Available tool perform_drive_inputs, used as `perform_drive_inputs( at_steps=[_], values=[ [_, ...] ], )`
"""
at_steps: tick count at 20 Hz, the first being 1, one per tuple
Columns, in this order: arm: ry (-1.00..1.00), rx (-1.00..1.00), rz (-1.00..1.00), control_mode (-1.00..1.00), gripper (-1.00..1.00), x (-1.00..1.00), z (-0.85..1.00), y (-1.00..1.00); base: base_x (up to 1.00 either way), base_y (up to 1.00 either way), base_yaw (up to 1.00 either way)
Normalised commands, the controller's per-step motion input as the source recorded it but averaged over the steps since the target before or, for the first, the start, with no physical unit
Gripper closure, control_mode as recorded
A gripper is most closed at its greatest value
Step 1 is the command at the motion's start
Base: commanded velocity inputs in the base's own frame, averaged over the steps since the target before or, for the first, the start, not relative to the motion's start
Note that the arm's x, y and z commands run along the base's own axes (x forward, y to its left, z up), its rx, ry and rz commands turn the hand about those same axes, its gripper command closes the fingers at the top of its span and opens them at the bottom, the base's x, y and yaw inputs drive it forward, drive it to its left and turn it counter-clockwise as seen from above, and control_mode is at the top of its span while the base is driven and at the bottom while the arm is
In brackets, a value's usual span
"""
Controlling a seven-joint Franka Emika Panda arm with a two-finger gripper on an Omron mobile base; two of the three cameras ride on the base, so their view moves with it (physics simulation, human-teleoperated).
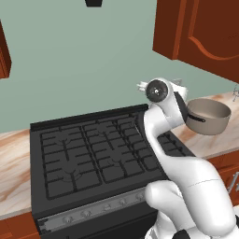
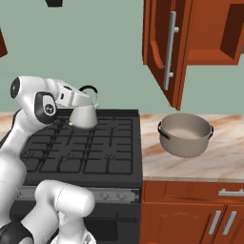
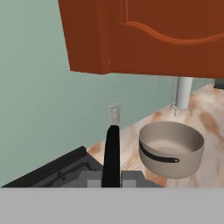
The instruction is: Pick the kettle from the cabinet and place it on a stove burner. Then pick the pot from the counter and place it on another stove burner. Finally, turn both burners on.
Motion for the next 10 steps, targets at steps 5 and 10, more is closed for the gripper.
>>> perform_drive_inputs(
  at_steps=[5,10],
  values=[
    [0.04,0.00,-0.04,-1.00,1.00,0.30,-0.41,0.00,0.00,0.00,0.00],
    [0.00,0.00,-0.05,-1.00,1.00,0.29,-0.30,-0.02,0.00,0.00,0.00]
  ],
)
